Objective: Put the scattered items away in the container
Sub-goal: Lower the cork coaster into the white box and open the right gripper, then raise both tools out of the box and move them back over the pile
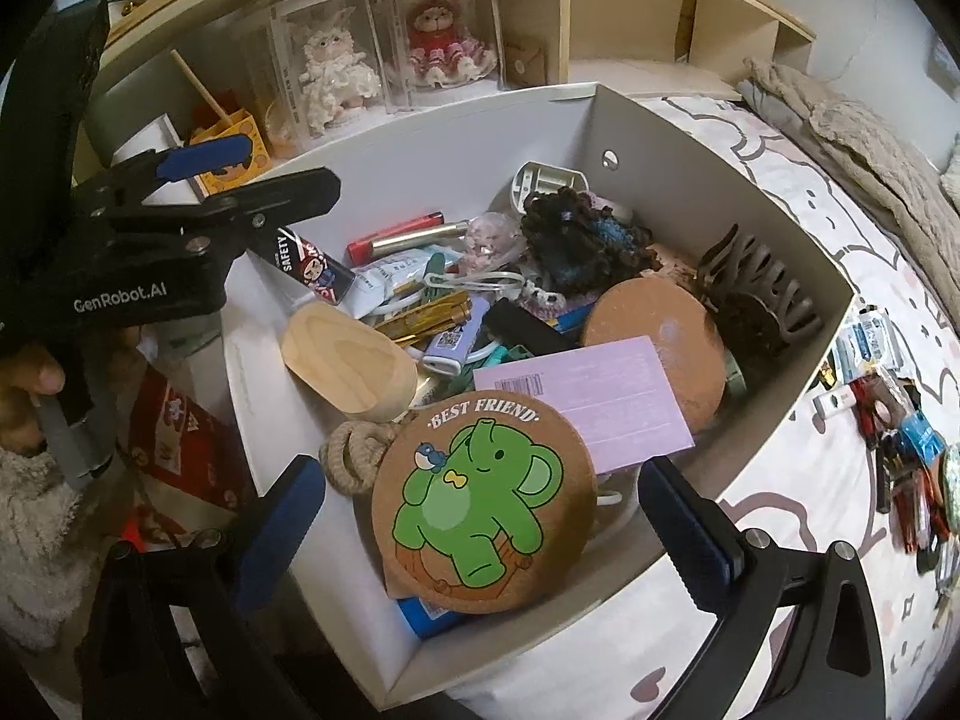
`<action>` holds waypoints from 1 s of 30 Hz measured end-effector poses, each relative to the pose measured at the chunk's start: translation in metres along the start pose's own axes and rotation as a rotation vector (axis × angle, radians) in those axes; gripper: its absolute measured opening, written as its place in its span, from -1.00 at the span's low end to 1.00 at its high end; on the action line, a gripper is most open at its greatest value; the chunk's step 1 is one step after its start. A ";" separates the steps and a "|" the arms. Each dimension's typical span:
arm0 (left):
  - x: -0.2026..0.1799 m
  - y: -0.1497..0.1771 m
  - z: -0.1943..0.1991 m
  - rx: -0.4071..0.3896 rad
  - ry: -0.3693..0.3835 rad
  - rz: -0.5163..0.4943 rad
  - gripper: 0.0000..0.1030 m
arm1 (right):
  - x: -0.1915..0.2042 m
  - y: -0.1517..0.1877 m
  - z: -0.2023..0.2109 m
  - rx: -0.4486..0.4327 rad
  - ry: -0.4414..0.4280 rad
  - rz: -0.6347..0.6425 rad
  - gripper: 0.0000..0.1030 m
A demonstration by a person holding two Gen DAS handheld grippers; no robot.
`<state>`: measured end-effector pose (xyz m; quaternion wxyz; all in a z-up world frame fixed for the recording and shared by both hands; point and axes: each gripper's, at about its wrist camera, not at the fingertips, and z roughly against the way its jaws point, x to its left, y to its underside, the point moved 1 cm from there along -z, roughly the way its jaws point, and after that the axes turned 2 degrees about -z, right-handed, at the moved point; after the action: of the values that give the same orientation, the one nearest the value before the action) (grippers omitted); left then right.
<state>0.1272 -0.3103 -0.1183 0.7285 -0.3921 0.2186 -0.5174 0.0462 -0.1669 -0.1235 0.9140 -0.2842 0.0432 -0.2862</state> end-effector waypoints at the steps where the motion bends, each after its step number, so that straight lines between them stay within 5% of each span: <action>1: 0.000 0.000 0.001 0.000 -0.001 0.000 0.96 | -0.001 0.000 0.001 -0.008 0.005 -0.003 1.00; 30: -0.034 -0.008 0.062 -0.061 0.024 0.008 1.00 | -0.022 0.010 0.077 -0.274 0.113 -0.102 1.00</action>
<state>0.1549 -0.2583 -0.0783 0.7156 -0.4071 0.2446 -0.5122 0.0516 -0.1099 -0.0666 0.8471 -0.3913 0.1188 -0.3392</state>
